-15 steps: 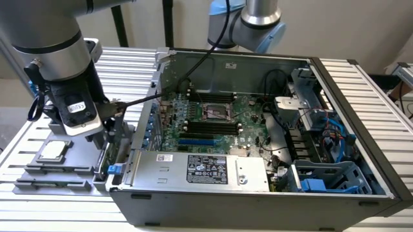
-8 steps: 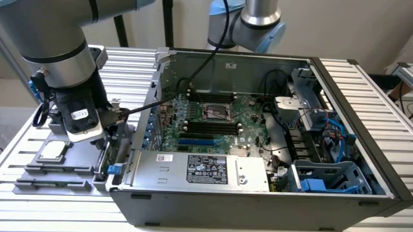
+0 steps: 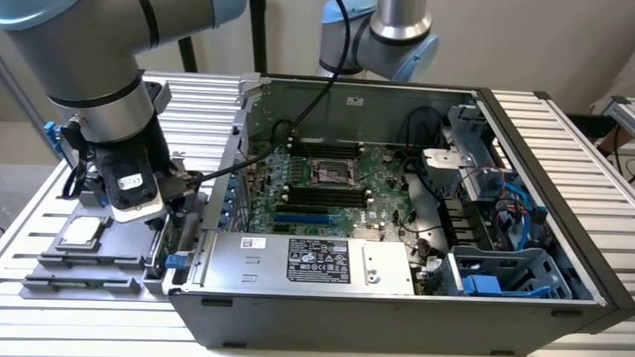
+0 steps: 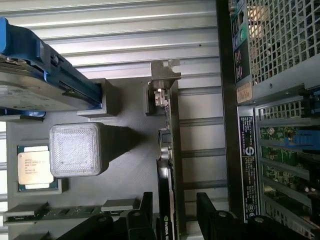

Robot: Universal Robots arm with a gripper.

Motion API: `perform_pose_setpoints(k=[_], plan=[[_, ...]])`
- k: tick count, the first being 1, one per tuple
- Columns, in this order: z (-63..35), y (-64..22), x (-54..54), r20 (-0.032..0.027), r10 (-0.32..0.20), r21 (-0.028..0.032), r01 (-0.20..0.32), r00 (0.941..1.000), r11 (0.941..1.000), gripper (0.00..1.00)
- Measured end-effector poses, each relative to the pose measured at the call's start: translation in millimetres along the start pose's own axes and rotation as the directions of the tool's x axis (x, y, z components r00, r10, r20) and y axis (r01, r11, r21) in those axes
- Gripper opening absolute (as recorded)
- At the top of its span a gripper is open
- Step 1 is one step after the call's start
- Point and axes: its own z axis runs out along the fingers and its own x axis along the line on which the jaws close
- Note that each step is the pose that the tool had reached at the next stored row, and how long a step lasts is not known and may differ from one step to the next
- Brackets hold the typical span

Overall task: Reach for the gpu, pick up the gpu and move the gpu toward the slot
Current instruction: 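Pick up the gpu and move the gpu toward the slot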

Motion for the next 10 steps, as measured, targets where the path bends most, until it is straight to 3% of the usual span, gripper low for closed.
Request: perform_pose_setpoints(k=[10], plan=[[10.6,2.5,1.9,-0.0013,-0.030,0.0003,0.030,0.9995,0.9995,0.48]])
